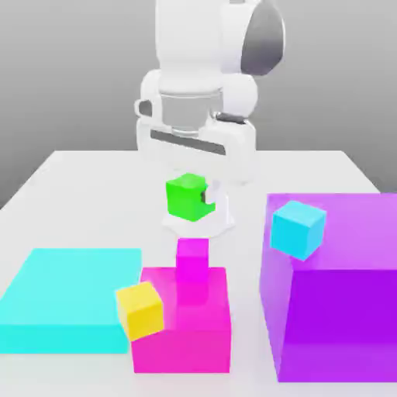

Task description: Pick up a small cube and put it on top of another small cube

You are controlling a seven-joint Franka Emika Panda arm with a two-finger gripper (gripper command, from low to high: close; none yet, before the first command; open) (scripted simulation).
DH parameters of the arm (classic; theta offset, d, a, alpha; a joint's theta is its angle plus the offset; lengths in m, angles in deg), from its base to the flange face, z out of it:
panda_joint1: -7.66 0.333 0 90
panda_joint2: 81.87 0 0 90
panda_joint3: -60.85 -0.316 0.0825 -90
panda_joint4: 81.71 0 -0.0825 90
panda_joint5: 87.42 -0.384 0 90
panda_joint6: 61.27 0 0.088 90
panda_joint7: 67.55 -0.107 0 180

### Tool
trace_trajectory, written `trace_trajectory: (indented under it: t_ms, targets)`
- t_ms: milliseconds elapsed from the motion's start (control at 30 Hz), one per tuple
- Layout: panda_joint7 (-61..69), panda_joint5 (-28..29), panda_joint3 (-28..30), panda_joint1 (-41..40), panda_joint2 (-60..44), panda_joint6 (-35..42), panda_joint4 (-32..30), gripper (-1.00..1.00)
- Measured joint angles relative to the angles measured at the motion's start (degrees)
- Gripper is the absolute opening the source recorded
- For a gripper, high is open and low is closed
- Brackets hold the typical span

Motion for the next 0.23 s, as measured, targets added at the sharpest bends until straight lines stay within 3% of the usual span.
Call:
trace_trajectory:
  t_ms: [100, 133, 233]
  targets:
    - [0.0, -0.2, -0.7, -0.3, -4.8, -6.9, -2.3, -1.0]
    - [0.0, -0.3, -0.9, -0.3, -6.4, -9.1, -3.0, 1.0]
    - [0.0, -0.3, -0.9, -0.3, -6.4, -9.1, -3.0, 1.0]
